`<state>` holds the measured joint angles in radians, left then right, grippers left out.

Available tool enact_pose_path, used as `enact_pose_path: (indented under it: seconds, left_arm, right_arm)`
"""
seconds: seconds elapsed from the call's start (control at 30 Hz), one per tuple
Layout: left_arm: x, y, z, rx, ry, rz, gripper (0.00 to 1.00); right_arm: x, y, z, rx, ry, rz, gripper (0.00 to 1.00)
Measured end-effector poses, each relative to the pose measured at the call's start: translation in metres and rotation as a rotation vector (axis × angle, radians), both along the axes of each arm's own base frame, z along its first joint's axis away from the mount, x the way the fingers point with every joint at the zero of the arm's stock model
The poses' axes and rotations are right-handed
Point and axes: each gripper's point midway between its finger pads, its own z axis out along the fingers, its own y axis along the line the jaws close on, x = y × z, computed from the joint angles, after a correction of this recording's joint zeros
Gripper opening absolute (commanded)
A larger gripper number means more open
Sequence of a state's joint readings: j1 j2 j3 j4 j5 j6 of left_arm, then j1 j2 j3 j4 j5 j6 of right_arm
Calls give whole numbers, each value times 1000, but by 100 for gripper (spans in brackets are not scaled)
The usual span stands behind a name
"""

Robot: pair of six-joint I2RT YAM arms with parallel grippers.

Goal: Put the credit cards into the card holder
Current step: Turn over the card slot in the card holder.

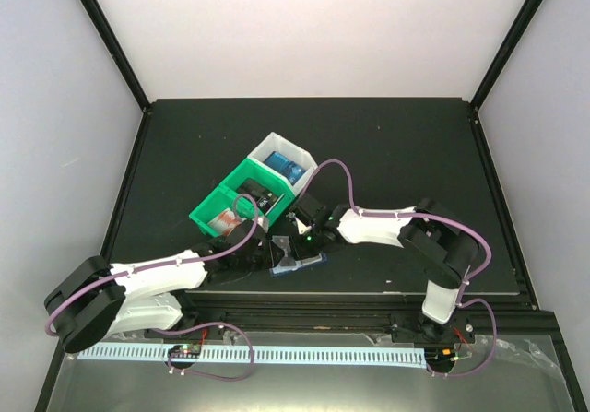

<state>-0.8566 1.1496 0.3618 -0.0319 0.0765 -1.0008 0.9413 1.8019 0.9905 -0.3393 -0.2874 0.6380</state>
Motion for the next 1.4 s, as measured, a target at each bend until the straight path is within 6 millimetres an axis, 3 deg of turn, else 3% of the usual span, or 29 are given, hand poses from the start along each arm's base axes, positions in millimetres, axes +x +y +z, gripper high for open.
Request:
enact_pose_path:
  seconds: [0.13,0.27,0.4,0.67,0.87,1.17,1.4]
  left_arm:
    - [0,0,0,-15,22,24,11]
    - [0,0,-1,-12,33,37,2]
    - [5,-4,8,-10,22,35,2]
    - [8,3,14,80,25,14,5]
    - [12,-1,21,120,53,7,10]
    - [10,-3,12,152,119,22,40]
    - [14,-36,21,34,101,-80,58]
  right_arm:
    - [0,0,0,9,-3,-6,5]
    - [0,-1,3,24,-11,-18,12]
    - [2,-8,13,33,-57,-44,17]
    - [26,-37,71,69,-274,-198,20]
    - [33,-70,69,-6,-353,-296,22]
    - [26,-99,42,-90,-346,-329,23]
    - [25,-117,44,-75,-355,-364,23]
